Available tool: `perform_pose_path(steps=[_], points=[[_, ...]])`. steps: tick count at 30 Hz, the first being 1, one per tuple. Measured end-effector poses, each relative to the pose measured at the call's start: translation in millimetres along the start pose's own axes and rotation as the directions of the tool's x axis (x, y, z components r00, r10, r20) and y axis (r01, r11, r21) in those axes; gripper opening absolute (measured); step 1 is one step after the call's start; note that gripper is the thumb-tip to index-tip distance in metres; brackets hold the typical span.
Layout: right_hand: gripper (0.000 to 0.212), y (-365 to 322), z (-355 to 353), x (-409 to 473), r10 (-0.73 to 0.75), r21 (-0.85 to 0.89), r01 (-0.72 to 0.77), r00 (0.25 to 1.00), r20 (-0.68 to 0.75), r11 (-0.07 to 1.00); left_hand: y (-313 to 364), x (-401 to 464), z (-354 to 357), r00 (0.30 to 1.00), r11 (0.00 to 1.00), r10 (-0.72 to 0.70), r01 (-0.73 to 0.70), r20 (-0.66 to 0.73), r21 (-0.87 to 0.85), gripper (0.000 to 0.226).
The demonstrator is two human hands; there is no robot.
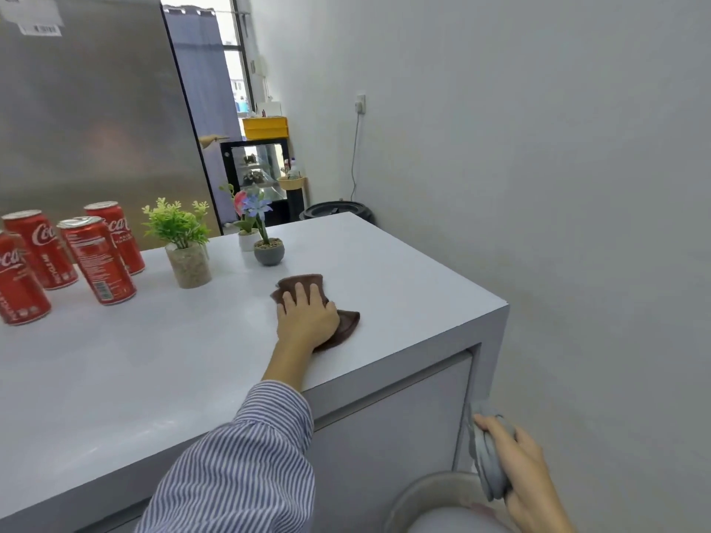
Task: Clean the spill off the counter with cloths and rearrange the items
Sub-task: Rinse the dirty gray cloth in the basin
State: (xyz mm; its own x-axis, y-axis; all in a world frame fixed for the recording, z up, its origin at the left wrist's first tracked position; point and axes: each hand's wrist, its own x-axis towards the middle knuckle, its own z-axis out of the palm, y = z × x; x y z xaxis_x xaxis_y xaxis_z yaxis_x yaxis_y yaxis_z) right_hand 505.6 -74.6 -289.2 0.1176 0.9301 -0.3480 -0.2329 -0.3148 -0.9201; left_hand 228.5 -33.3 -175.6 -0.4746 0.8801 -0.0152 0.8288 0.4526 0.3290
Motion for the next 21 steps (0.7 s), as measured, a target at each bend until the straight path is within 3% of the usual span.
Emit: perform_pose_path(steps=[2, 4, 6, 7, 8, 9, 10, 11, 12, 13, 14, 16, 18, 21], points=[[0.018, 9.8, -8.0, -2.7, 0.050, 0.028, -0.050, 0.999, -0.007, 0.998, 13.5, -9.0, -1.3, 0.999, 0.995, -0.051, 0.052, -0.009, 0.080, 0.060], [0.018, 19.0, -16.5, -6.0, 0.091, 0.078, -0.090, 0.996, -0.014, 0.993, 30.2, -30.9, 5.7, 0.972, 0.990, 0.048, -0.016, -0.229, 0.141, 0.055], [0.020, 30.3, -25.6, -9.4, 0.145, 0.102, -0.145, 0.989, 0.003, 0.984, 53.6, -67.9, 29.5, 0.816, 0.959, 0.268, -0.279, -0.512, 0.057, 0.040], [0.023, 37.4, -31.5, -11.6, 0.165, 0.088, -0.164, 0.986, -0.002, 0.983, 65.3, -91.5, 47.0, 0.757, 0.900, 0.362, -0.435, -0.545, -0.006, 0.034], [0.025, 43.5, -35.4, -14.0, 0.193, 0.088, -0.192, 0.981, -0.013, 0.978, 71.8, -115.6, 68.2, 0.773, 0.845, 0.441, -0.528, -0.457, -0.078, 0.031], [0.025, 50.4, -39.0, -16.8, 0.223, 0.108, -0.217, 0.974, -0.038, 0.970, 75.1, -135.4, 91.8, 0.844, 0.828, 0.478, -0.526, -0.244, -0.195, 0.032], [0.026, 58.2, -42.9, -19.0, 0.270, 0.138, -0.258, 0.960, -0.077, 0.956, 74.8, -150.9, 116.9, 0.884, 0.852, 0.463, -0.427, 0.057, -0.304, 0.043], [0.027, 66.4, -46.3, -20.8, 0.315, 0.166, -0.293, 0.941, -0.126, 0.942, 71.0, -159.7, 142.9, 0.837, 0.877, 0.437, -0.315, 0.330, -0.363, 0.061], [0.027, 75.0, -49.7, -22.6, 0.343, 0.186, -0.313, 0.926, -0.159, 0.931, 65.1, -164.0, 167.7, 0.746, 0.900, 0.400, -0.211, 0.533, -0.381, 0.074], [0.025, 82.0, -53.3, -25.8, 0.348, 0.185, -0.318, 0.922, -0.169, 0.930, 60.0, -165.2, 188.4, 0.657, 0.914, 0.367, -0.125, 0.658, -0.386, 0.077], [0.022, 89.6, -55.8, -27.7, 0.342, 0.179, -0.314, 0.926, -0.161, 0.932, 56.4, -164.4, 203.4, 0.598, 0.916, 0.345, -0.047, 0.723, -0.398, 0.071], [0.021, 104.9, -61.4, -32.8, 0.335, 0.145, -0.313, 0.928, -0.165, 0.939, 51.9, -162.6, 228.8, 0.563, 0.884, 0.370, 0.032, 0.739, -0.467, 0.048], [0.043, 122.1, -64.0, -37.2, 0.327, 0.111, -0.309, 0.920, -0.219, 0.945, 47.8, -159.4, 248.4, 0.597, 0.868, 0.383, 0.028, 0.705, -0.496, 0.023], [0.075, 144.6, -62.4, -44.7, 0.337, 0.030, -0.344, 0.894, -0.295, 0.939, 39.5, -148.9, 271.7, 0.687, 0.885, 0.323, 0.024, 0.651, -0.465, 0.025]])
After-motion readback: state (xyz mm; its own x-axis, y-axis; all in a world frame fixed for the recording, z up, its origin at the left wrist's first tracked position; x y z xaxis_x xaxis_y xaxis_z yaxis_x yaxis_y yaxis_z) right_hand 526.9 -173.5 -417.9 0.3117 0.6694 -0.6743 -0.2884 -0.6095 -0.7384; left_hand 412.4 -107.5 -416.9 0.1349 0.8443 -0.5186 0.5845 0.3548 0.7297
